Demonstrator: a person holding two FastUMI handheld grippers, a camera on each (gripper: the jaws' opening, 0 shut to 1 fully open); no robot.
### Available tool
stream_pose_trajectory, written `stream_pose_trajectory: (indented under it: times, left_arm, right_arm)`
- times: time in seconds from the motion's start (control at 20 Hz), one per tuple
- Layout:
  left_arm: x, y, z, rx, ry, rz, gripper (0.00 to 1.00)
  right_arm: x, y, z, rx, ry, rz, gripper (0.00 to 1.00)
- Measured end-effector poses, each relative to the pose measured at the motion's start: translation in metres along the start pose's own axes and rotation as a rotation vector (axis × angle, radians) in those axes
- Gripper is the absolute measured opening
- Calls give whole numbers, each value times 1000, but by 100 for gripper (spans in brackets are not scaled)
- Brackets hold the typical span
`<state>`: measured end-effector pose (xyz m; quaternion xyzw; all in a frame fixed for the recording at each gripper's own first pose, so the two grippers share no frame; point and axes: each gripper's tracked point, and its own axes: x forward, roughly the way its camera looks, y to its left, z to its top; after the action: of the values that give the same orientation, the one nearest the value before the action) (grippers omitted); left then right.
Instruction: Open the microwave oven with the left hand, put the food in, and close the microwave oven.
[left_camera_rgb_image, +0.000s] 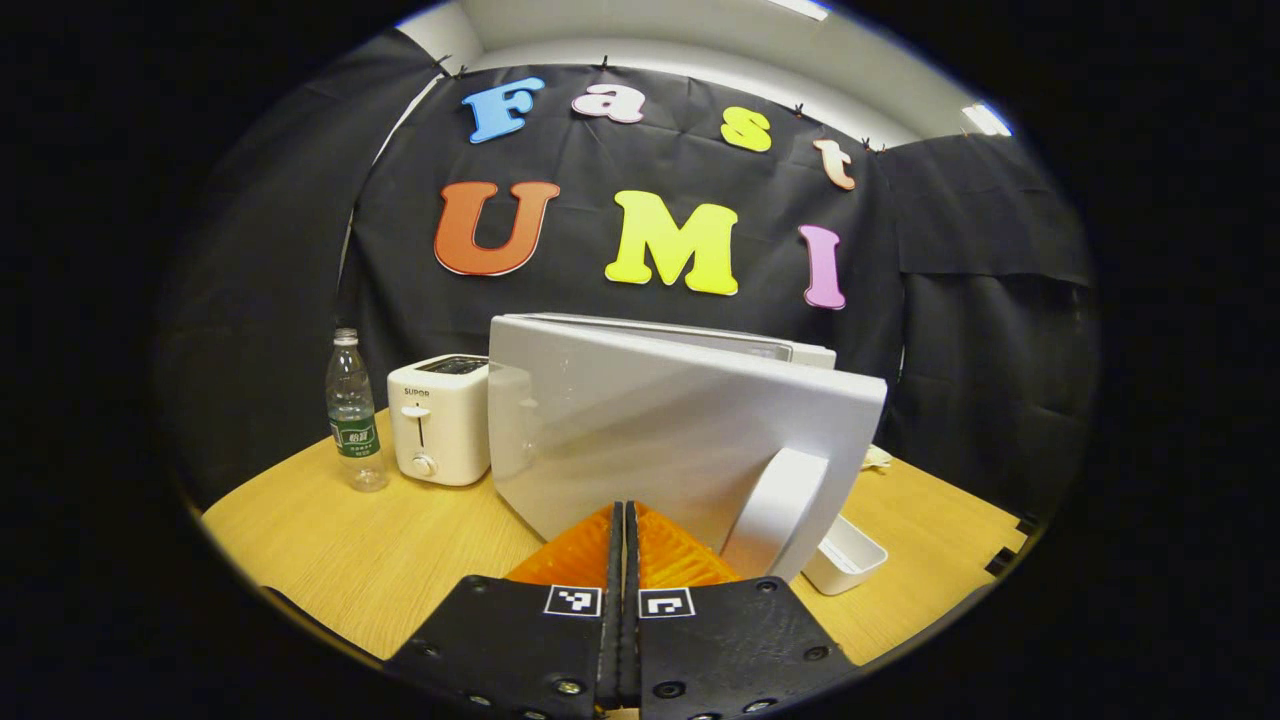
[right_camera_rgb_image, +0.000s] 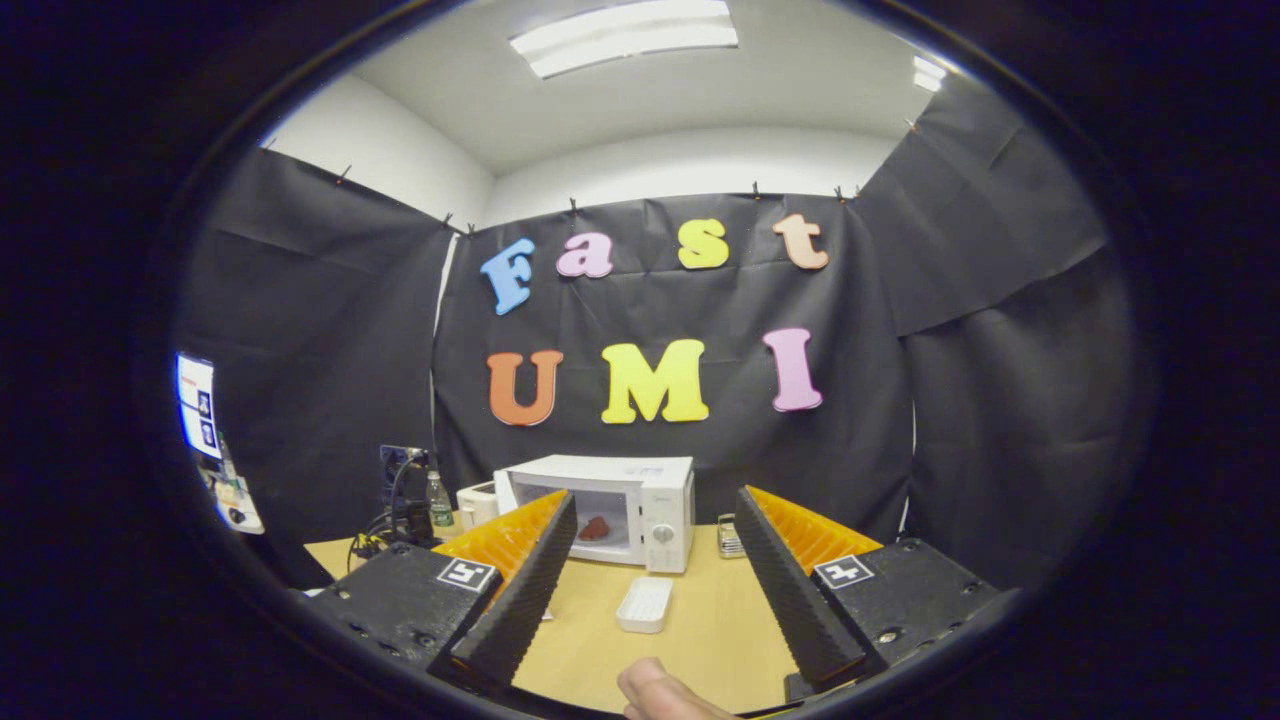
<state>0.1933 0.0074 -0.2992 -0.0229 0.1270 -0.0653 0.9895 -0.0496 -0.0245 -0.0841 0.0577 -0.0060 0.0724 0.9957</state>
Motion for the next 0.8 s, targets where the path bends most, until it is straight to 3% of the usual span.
stream_pose_trajectory:
  times: [0.05,0.15,0.2,0.25,0.3,0.35,0.4,0.45,0.5,0.8]
  left_arm:
    - [6,-9,-3,4,8,-15,0]
    - [15,-18,-2,26,13,-17,0]
    - [23,-25,-4,25,18,-24,0]
    - [29,-29,-3,19,13,-30,0]
    - [36,-34,-3,7,12,-41,14]
    - [43,-38,-2,-3,11,-49,0]
    - [50,-42,-2,-11,10,-52,0]
    - [56,-45,0,-17,8,-51,0]
    - [63,-49,0,-18,6,-52,0]
    - [107,-62,18,-11,-5,-49,0]
  right_arm:
    - [1,-4,1,9,-7,-4,100]
    - [1,-13,-1,27,-8,-10,100]
    - [2,-18,-1,31,-8,-16,90]
    - [5,-23,-3,33,-6,-23,100]
    - [7,-26,-4,31,-5,-26,90]
    - [9,-29,-6,32,-2,-25,90]
    - [11,-30,-7,35,2,-21,100]
    - [14,-31,-8,38,3,-15,100]
    - [18,-34,-8,42,2,-12,90]
    - [47,-43,-13,56,-4,7,90]
